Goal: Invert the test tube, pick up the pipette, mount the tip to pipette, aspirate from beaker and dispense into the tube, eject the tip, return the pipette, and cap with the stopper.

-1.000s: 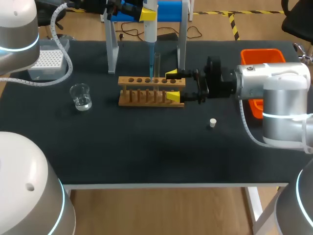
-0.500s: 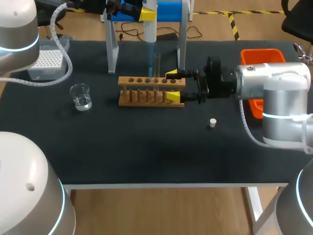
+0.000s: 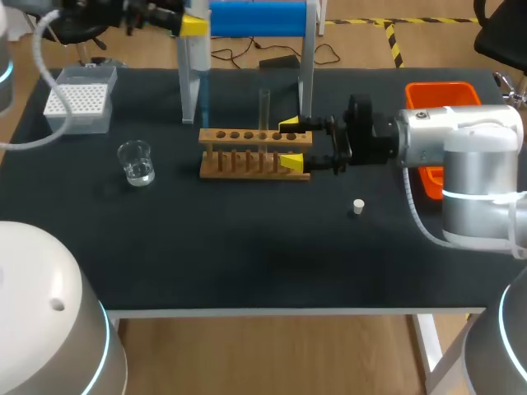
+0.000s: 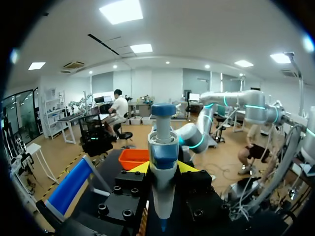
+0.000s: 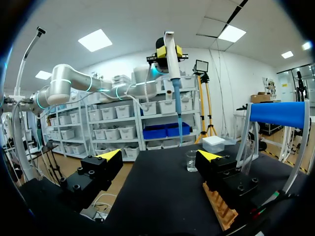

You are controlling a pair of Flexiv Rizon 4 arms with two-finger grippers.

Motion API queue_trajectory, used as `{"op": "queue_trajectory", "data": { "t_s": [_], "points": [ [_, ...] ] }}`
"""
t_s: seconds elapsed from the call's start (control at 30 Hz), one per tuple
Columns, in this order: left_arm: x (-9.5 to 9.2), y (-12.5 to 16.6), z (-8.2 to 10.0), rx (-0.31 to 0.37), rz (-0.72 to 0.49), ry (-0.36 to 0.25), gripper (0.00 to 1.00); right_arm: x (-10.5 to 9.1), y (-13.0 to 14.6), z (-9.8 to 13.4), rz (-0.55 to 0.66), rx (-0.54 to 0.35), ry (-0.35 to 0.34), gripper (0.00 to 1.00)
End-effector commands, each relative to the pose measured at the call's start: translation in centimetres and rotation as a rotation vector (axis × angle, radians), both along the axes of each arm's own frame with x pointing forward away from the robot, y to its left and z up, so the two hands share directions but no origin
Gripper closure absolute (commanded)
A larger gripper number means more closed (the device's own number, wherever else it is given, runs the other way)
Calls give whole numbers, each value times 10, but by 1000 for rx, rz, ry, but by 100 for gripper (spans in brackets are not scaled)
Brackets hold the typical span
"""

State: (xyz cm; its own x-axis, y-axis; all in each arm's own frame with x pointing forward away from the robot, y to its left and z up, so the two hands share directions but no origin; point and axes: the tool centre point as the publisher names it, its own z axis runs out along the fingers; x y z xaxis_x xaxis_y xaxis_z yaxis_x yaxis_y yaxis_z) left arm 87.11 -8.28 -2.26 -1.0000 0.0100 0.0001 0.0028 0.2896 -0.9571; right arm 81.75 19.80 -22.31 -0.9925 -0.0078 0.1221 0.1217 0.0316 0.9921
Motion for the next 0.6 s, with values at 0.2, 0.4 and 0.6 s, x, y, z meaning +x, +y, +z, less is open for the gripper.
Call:
{"op": "queue_trajectory", "data": {
  "t_s": [0.2,0.4,0.6],
  "points": [
    [14,61,-8,-17,15,-21,100,0,0,0,1,-2,1,0],
    [27,86,-22,-20,41,-9,100,0,0,0,1,-2,1,0],
    [40,107,-34,-17,59,0,100,0,0,0,1,-2,1,0]
  ]
}}
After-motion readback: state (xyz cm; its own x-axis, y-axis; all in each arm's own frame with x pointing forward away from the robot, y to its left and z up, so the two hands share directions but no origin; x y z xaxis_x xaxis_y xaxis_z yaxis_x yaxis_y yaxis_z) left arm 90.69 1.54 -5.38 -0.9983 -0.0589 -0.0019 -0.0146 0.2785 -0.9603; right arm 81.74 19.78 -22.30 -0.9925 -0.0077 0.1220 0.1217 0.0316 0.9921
